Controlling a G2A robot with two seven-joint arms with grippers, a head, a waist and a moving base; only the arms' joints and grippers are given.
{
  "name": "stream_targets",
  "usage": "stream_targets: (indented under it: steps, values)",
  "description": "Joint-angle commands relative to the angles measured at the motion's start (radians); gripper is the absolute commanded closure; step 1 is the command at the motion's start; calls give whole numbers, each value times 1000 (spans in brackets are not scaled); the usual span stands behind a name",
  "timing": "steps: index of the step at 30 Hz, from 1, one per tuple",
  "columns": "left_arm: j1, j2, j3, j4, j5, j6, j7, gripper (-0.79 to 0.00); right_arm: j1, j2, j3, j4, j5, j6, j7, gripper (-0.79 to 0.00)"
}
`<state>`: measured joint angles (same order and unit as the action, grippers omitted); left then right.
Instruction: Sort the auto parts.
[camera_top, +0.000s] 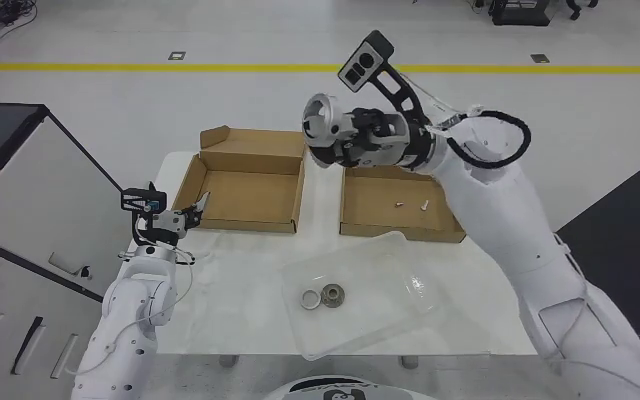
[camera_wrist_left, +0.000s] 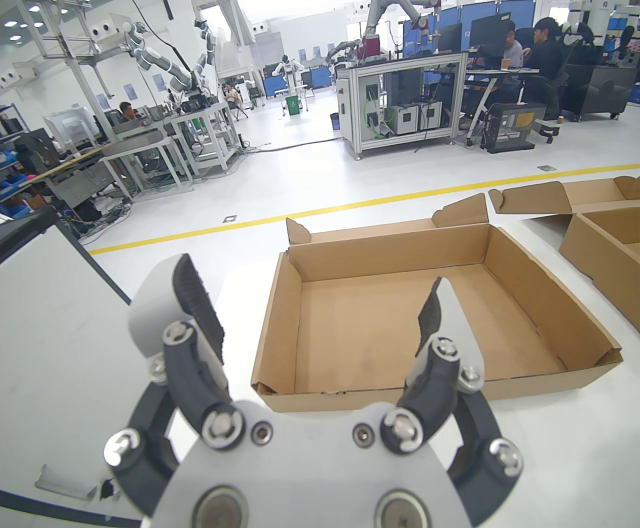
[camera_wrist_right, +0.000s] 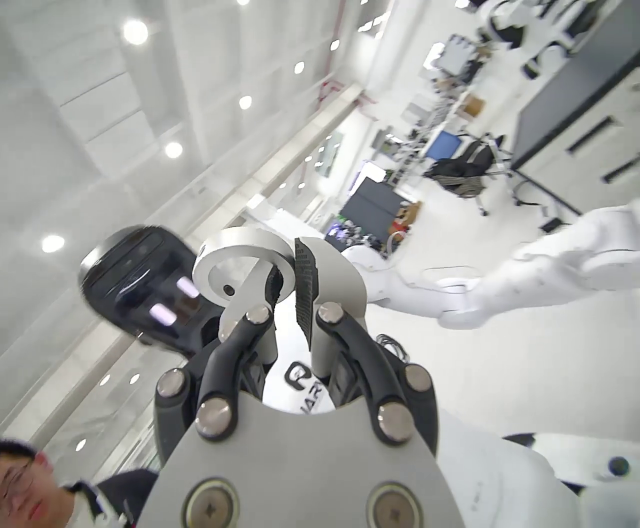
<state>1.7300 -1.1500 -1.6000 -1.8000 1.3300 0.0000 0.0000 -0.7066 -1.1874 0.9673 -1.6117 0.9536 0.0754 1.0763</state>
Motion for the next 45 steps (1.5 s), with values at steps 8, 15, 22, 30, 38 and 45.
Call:
stream_targets:
  steps: [8,15,22,30,38,45]
  values:
    - [0,0,0,0,0,0,0,-785,218,-41,-152,157,-343,109,-158,0]
    - [0,0,0,0,0,0,0,-785,347,-99,-316,295,-551,198,-264,0]
    - [0,0,0,0,0,0,0,-785,429,-175,-458,428,-664,226,-299,0]
    - [0,0,0,0,0,0,0,-785,484,-281,-590,600,-749,224,-311,0]
    - [0,0,0,0,0,0,0,-785,498,-398,-681,786,-805,215,-308,0]
    - [0,0,0,0,0,0,0,-785,496,-499,-728,953,-841,197,-292,0]
